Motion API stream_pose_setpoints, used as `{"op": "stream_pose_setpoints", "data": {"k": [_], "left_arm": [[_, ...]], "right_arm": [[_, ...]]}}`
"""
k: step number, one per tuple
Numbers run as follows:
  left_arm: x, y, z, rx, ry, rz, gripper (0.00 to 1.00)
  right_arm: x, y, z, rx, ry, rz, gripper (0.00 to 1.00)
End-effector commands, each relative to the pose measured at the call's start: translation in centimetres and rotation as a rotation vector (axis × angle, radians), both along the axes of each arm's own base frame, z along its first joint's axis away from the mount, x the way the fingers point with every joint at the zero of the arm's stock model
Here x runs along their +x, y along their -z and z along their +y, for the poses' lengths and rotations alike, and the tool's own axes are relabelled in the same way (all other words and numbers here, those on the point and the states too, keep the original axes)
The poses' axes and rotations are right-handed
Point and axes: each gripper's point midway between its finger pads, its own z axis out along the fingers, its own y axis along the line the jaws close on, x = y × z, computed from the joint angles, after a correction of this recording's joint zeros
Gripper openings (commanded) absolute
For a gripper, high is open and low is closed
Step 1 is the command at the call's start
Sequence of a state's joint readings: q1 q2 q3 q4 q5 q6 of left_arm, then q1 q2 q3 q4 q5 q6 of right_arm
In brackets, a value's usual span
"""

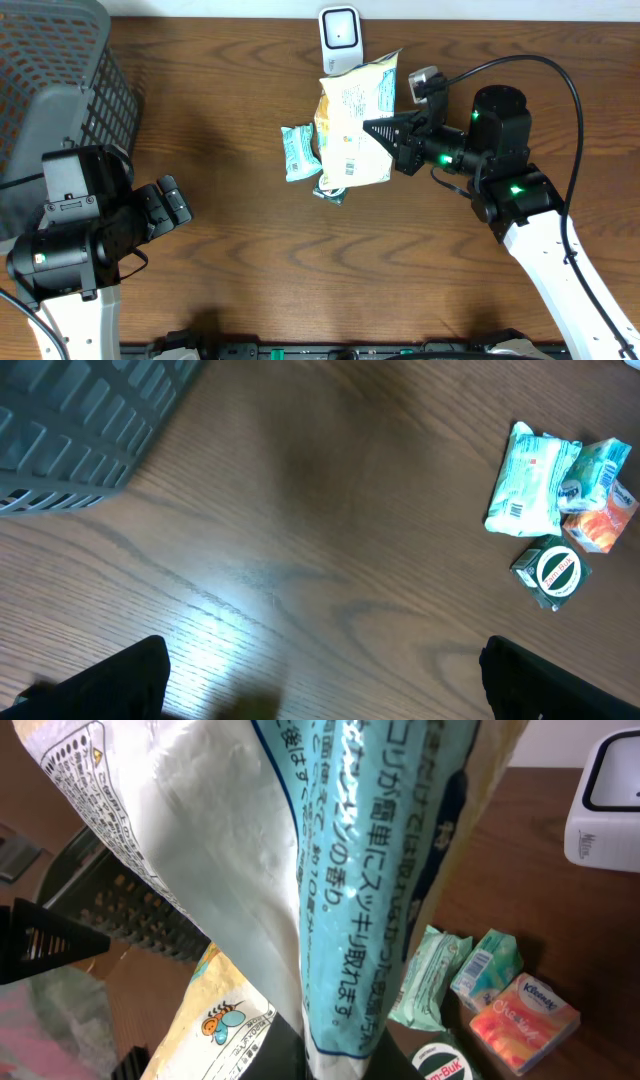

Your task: Scan the item barcode

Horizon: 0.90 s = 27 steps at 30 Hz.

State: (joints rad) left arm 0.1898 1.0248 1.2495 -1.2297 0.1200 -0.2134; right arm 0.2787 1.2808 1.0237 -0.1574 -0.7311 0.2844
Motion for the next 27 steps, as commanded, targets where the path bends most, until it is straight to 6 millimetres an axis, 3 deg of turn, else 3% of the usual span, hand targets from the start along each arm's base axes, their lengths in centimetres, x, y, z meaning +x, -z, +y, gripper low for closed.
{"op": "stream_pose_setpoints", "data": {"k": [1, 17, 27], "left_arm": [[-0.1, 0.1, 0.4, 0.009, -0.021, 0.005, 0.98], [-0.1, 0.1, 0.4, 0.009, -0.021, 0.005, 0.98], [-0.1, 0.1, 0.4, 0.009, -0.021, 0.005, 0.97]], "right_arm": [[-0.3, -1.4, 0.2, 0.000, -0.013, -0.053, 0.01], [-0.2, -1.2, 0.2, -0.006, -0.016, -0.056, 0.01], [0.4, 0.6, 0.4, -0.021, -0.017, -0.004, 0.01]]}}
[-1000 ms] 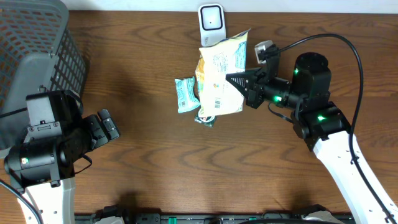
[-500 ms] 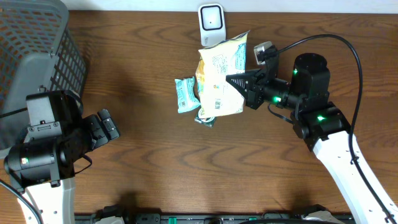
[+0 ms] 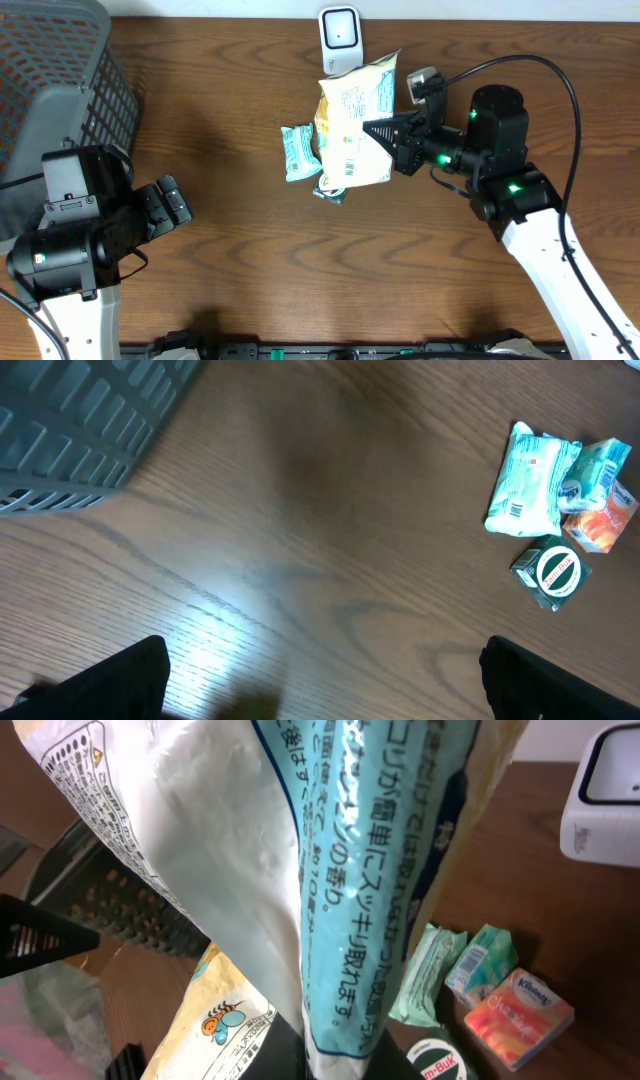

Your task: Scan the item barcode

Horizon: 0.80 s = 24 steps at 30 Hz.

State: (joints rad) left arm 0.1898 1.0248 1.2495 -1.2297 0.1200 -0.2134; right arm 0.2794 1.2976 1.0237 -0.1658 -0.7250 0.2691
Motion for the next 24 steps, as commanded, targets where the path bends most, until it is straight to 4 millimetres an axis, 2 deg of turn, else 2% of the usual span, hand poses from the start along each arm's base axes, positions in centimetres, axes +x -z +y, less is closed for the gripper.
{"op": "stream_pose_setpoints", "data": {"k": [1, 7, 24], "left_arm": [[-0.10, 0.11, 0.39, 0.009, -0.021, 0.005, 0.98], [-0.10, 0.11, 0.39, 0.009, -0.021, 0.005, 0.98], [-0.10, 0.11, 0.39, 0.009, -0.021, 0.005, 0.98]], "right_arm": [[0.20, -0.02, 0.37, -0.006, -0.016, -0.009, 0.01], [0.54, 0.61, 0.29, -0.018, -0.006, 0.003, 0.01], [0.62, 0.74, 0.19, -0.023, 0.002, 0.007, 0.01]]}}
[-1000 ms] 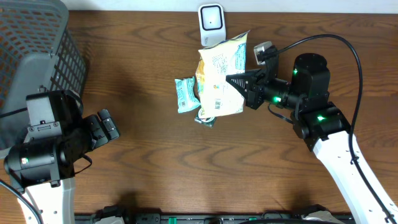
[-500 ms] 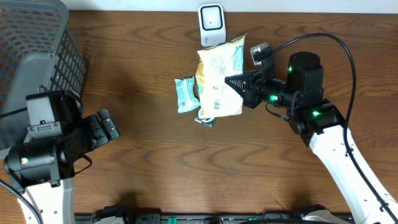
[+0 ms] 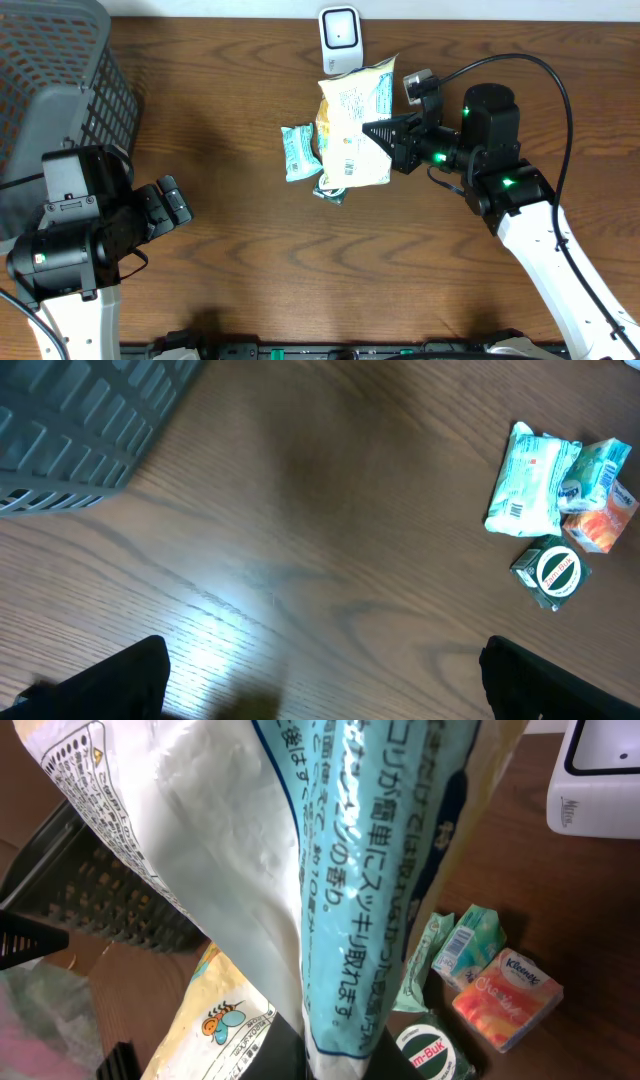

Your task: Scan the item barcode

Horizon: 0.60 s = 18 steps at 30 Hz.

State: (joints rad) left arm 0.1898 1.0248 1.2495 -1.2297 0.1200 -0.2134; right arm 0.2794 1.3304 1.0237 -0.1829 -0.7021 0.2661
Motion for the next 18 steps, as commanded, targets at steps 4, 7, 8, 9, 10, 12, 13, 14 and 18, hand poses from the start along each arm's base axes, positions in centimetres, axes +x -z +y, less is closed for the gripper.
{"op": "stream_pose_setpoints", "data": {"k": [4, 7, 8, 9, 10, 12, 13, 14, 18], "left_arm": [[-0.10, 0.11, 0.39, 0.009, -0.021, 0.005, 0.98], [-0.10, 0.11, 0.39, 0.009, -0.021, 0.005, 0.98], [-0.10, 0.11, 0.39, 0.009, -0.021, 0.005, 0.97], [-0.10, 0.11, 0.39, 0.009, -0.021, 0.005, 0.98], [-0.10, 0.11, 0.39, 0.009, -0.021, 0.005, 0.98], [-0.10, 0.11, 0.39, 0.009, -0.021, 0.005, 0.98], [-0.10, 0.11, 0.39, 0.009, -0.021, 0.005, 0.98], [-0.10, 0.11, 0.39, 0.010, -0.022, 0.006, 0.98], [-0.10, 0.11, 0.39, 0.009, -0.021, 0.005, 0.98]], "right_arm": [[-0.04, -0.86, 0.32, 0.001, -0.018, -0.033, 0.01], [-0.01, -0.91, 0.32, 0.002, -0.018, -0.036, 0.01], [0.01, -0.94, 0.33, 0.002, -0.018, -0.038, 0.01], [0.03, -1.00, 0.34, 0.003, -0.018, -0.041, 0.01], [0.06, -1.06, 0.35, 0.004, -0.018, -0.044, 0.01], [0.10, -1.14, 0.36, 0.005, -0.018, -0.048, 0.01], [0.12, -1.20, 0.37, 0.006, -0.018, -0.051, 0.01], [0.14, -1.21, 0.37, 0.006, -0.018, -0.052, 0.01], [0.14, -1.22, 0.37, 0.006, -0.018, -0.053, 0.01]]}}
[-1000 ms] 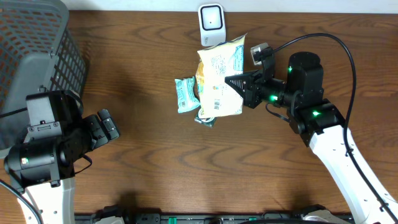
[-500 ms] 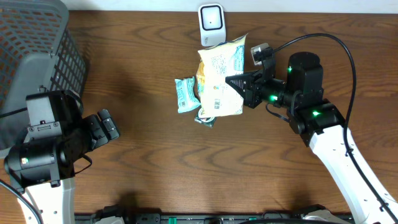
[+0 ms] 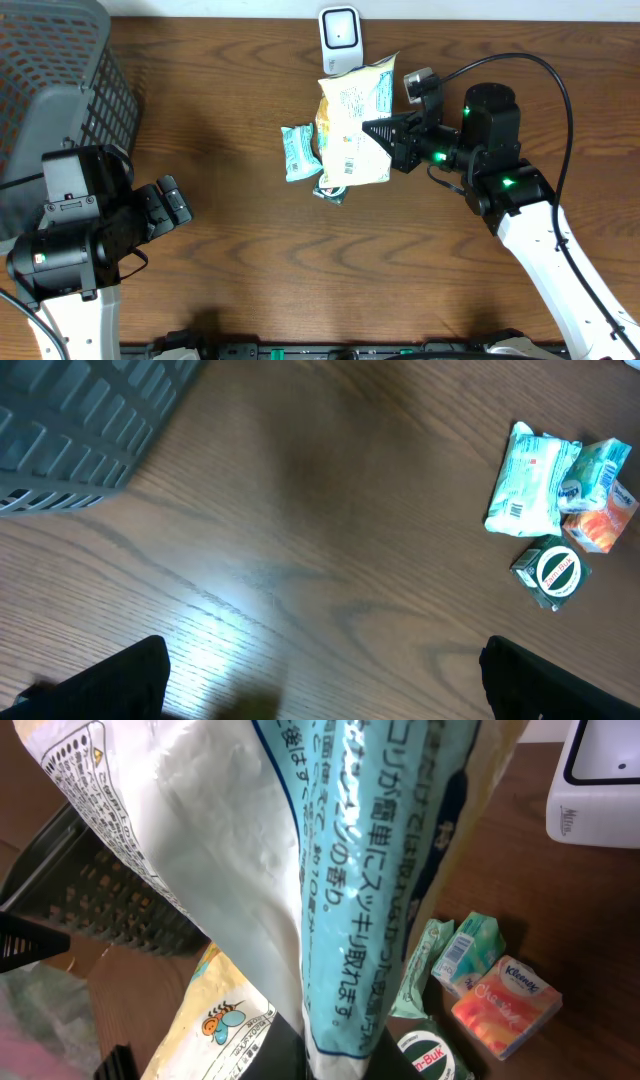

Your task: Scan the item barcode

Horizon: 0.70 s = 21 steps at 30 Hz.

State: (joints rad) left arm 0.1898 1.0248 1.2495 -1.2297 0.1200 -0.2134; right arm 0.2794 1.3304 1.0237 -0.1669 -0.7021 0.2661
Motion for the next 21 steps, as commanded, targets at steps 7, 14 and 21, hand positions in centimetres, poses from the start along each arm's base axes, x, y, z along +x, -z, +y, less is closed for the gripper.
{"op": "stream_pose_setpoints", "data": {"k": [7, 14, 21], "left_arm": [[-0.1, 0.1, 0.4, 0.009, -0.021, 0.005, 0.98], [-0.1, 0.1, 0.4, 0.009, -0.021, 0.005, 0.98], [-0.1, 0.1, 0.4, 0.009, -0.021, 0.005, 0.97]], "right_arm": [[0.8, 0.6, -0.8, -0.065, 0.072, 0.001, 0.01], [3.0, 6.9, -7.6, -0.468, 0.424, 0.064, 0.01], [3.4, 10.3, -14.1, -0.860, 0.595, 0.102, 0.01]]}}
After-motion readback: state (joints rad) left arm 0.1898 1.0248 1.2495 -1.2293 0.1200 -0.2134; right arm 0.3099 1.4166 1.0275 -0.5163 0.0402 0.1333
